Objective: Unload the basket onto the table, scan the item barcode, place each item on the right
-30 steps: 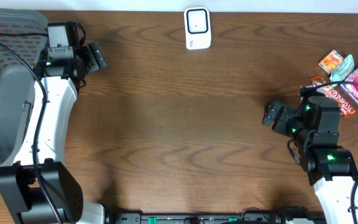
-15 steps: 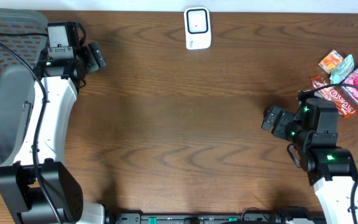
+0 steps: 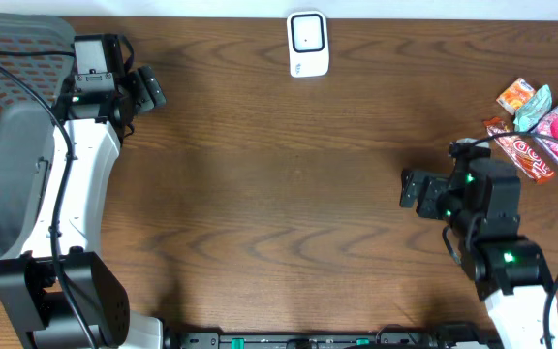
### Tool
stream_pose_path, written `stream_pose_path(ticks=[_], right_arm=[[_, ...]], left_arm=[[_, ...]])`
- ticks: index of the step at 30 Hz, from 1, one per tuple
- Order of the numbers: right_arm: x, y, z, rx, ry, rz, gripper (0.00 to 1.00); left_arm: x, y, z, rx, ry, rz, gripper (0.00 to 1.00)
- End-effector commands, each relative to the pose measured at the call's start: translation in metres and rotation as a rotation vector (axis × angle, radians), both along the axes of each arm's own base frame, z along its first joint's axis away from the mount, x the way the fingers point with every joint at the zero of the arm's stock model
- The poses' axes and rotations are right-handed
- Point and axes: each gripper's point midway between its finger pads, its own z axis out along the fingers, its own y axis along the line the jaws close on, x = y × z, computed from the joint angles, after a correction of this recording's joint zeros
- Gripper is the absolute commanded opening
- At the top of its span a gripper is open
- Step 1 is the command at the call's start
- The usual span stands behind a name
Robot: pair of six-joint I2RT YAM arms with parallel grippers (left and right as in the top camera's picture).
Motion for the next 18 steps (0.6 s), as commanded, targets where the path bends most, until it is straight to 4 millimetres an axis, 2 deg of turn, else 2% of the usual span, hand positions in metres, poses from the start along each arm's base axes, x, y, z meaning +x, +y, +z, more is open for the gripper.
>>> stream_pose_path(ticks=[1,10,18], right_arm=[[-0.007,0.002,-0.001,-0.024,-0.057,0.031,0.99],[-0.024,0.002,-0.017,-0.003,-0.242,0.036,0.99],[-0.035,0.003,-0.021,0.013,-0.416,0.043,0.99]], left_arm=[[0.000,0.003,0.000,0.002,0.001,0.017,0.98],[0.000,0.003,0.000,0.002,0.001,0.017,0.98],[0.000,0.003,0.000,0.002,0.001,0.017,0.98]])
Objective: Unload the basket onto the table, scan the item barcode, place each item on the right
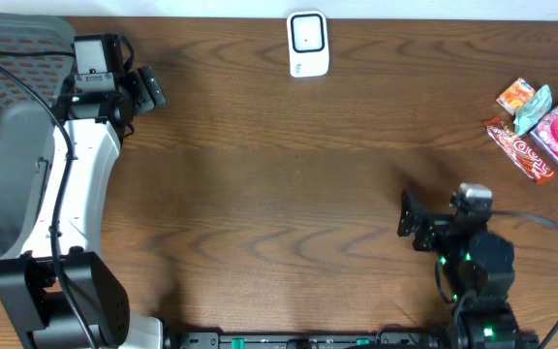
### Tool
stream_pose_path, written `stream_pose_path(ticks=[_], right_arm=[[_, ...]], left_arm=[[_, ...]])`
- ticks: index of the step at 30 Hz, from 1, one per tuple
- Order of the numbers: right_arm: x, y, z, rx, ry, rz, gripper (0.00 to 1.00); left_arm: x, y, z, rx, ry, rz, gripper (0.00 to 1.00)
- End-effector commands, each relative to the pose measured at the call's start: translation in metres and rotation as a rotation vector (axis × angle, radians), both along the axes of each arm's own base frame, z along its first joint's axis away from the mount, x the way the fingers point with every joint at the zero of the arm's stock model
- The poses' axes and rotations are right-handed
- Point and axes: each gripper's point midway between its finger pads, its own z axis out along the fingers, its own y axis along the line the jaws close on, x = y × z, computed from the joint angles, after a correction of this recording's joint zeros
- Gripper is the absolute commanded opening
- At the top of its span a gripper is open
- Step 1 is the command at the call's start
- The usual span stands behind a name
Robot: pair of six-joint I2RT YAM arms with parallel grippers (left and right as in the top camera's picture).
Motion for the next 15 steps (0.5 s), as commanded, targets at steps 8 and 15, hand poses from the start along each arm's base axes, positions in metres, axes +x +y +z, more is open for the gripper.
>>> stream_pose_path(ticks=[8,15], right_arm=[[-0.011,0.004,-0.016,0.005,-0.107,0.029,0.99],[-0.013,0.004,-0.016,-0.012,-0.149,0.037,0.99]], left_arm=[[0.000,0.003,0.000,0.001,0.001,0.016,0.98],[0.000,0.003,0.000,0.001,0.001,0.016,0.98]])
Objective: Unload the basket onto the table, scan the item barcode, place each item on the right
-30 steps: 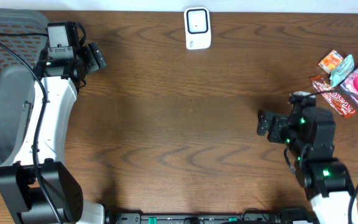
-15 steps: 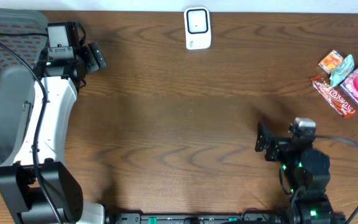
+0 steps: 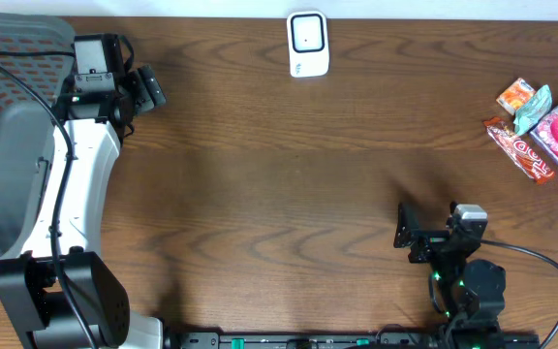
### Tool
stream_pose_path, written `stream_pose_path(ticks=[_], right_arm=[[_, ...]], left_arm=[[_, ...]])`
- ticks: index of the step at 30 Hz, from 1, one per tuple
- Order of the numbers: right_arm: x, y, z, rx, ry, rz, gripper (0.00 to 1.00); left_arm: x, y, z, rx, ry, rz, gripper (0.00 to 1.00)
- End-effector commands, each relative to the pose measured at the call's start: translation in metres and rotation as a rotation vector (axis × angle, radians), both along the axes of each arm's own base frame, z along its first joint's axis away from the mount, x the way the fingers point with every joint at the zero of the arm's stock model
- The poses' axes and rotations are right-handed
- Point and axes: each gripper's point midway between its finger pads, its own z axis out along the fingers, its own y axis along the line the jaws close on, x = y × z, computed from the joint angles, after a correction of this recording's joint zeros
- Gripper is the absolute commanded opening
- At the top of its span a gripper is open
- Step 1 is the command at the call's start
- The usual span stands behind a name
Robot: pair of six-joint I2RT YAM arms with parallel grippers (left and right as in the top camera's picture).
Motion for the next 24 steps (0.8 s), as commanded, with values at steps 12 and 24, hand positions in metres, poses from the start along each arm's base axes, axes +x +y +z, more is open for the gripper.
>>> stream_pose_path(ticks=[12,24], right_arm=[[-0.002,0.002,0.015,-0.037,-0.091,0.021,0.99],[-0.004,0.001,0.023,-0.037,-0.128,0.017,0.99]], left_arm=[[0.000,0.003,0.000,0.002,0.001,0.017,0.98],[0.000,0.003,0.000,0.002,0.001,0.017,0.98]])
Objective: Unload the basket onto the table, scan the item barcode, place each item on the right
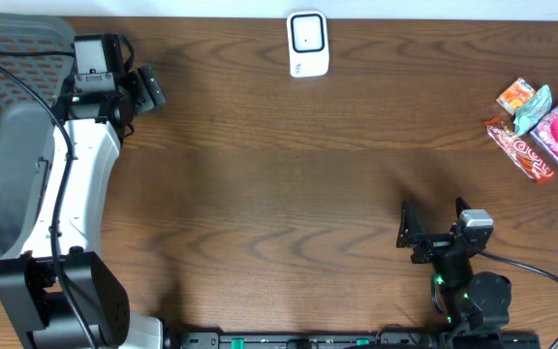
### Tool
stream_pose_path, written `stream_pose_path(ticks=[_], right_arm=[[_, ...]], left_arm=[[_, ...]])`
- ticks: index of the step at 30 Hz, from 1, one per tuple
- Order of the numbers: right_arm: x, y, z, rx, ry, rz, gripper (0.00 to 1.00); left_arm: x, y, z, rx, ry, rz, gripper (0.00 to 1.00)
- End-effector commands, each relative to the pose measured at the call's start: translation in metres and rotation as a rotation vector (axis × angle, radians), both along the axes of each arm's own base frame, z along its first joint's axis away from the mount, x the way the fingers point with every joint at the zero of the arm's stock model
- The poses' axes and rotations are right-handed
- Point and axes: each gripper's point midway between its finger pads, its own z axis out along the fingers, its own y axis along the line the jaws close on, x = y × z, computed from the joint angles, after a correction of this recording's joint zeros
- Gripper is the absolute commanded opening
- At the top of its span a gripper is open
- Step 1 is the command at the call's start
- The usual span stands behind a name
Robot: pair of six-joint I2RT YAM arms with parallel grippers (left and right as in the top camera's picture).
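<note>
A white barcode scanner [308, 44] stands at the table's far edge, centre. Packaged snacks lie at the far right: an orange packet [515, 95], a teal packet [534, 107], a pink-purple packet and a long red bar [520, 149]. My right gripper [408, 234] sits low near the front right of the table, far from the snacks, with nothing in its fingers; whether it is open or shut does not show. My left gripper [150, 87] rests at the far left by the grey basket, holding nothing that I can see.
A grey mesh basket [8, 126] fills the left edge behind the left arm. The brown wooden table [260, 194] spans the view. Cables run along the front edge by the right arm's base.
My right arm has drawn back slightly further toward the front edge; its gripper sits about where it was. The left arm, scanner and snacks have not moved.
My right gripper first stood at mid-right, its arm next to the snack pile. It was then lower and nearer the front edge at each later moment, empty throughout. The snacks, the scanner and the left arm stayed put.
</note>
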Motion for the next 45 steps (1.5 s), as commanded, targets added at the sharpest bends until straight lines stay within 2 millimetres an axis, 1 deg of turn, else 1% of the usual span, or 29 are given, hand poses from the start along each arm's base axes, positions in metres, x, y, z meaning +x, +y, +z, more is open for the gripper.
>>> stream_pose_path(ticks=[1,20,30,45], right_arm=[[0.0001,0.0008,-0.0024,-0.015,-0.005,0.007,0.99],[0.0014,-0.0032,-0.0024,-0.034,-0.015,-0.015,0.99],[0.0011,-0.0013,-0.0026,-0.032,-0.015,-0.003,0.99],[0.0018,-0.0085,-0.0029,-0.037,-0.014,-0.033,0.99]], left_arm=[[0.0002,0.0036,-0.0003,0.002,0.001,0.017,0.98],[0.0002,0.0036,-0.0003,0.002,0.001,0.017,0.98],[0.0002,0.0036,-0.0003,0.002,0.001,0.017,0.98],[0.0002,0.0036,-0.0003,0.002,0.001,0.017,0.98]])
